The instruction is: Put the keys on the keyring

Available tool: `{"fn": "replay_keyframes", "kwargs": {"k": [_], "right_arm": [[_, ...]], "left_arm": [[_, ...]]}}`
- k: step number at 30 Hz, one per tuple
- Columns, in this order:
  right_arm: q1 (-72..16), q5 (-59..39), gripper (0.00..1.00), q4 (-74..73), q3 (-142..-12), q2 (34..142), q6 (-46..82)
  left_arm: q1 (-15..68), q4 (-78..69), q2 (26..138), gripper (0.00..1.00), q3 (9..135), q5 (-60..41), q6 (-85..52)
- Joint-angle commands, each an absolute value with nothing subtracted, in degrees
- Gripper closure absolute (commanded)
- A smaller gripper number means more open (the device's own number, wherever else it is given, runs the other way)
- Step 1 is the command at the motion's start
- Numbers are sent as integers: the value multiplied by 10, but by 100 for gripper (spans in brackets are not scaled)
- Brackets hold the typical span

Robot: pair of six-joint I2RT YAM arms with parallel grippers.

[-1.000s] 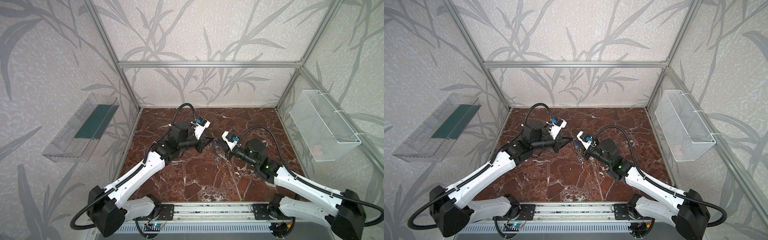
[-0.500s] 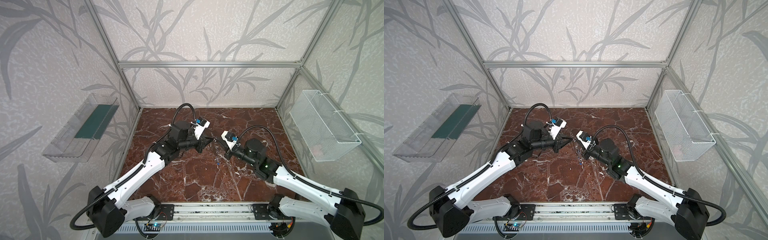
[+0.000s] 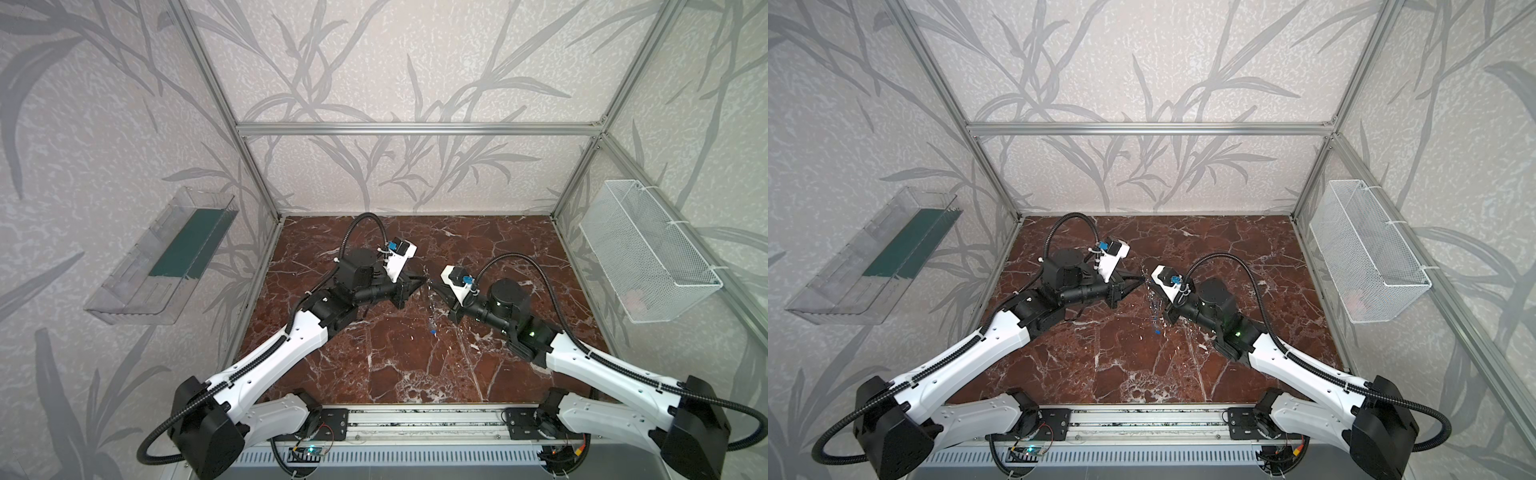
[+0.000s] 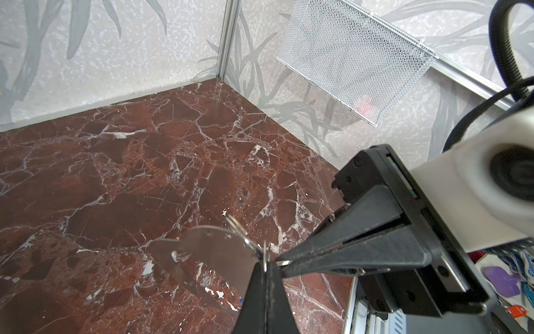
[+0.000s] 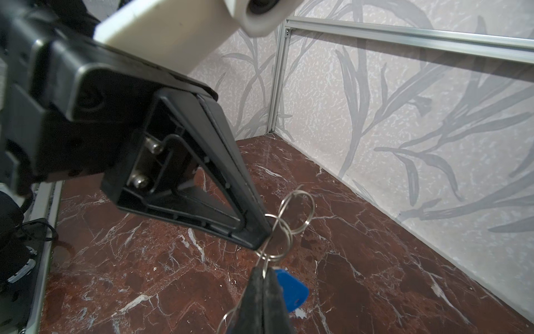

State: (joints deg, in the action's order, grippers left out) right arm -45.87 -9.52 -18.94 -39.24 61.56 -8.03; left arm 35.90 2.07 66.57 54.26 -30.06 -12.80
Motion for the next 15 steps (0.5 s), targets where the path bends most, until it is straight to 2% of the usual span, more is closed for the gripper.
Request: {"fn": "replay_keyframes", "kwargs": {"k": [1,2,3,6,10,15], "right_arm": [[-468,-134,100,-168,-384,622,-66],[-468,-130,98,-164,-385,622,-61],[-467,-124,92,-161,-387,621,-56],[-465,-91,88,-165,-382,605,-39],[-439,-91,78,-165,-379,575,-6],[-383,-168,77,-181,-385,562,67]], "left_arm": [[358,-74,648,100,534,-290,-139],[358,-82,646,100,531,-289,-141],[357,-92,644,100,524,-284,-145],[357,-135,644,100,504,-276,-159],[358,-193,647,100,482,-261,-178],[357,-246,654,100,464,-270,-194]]}}
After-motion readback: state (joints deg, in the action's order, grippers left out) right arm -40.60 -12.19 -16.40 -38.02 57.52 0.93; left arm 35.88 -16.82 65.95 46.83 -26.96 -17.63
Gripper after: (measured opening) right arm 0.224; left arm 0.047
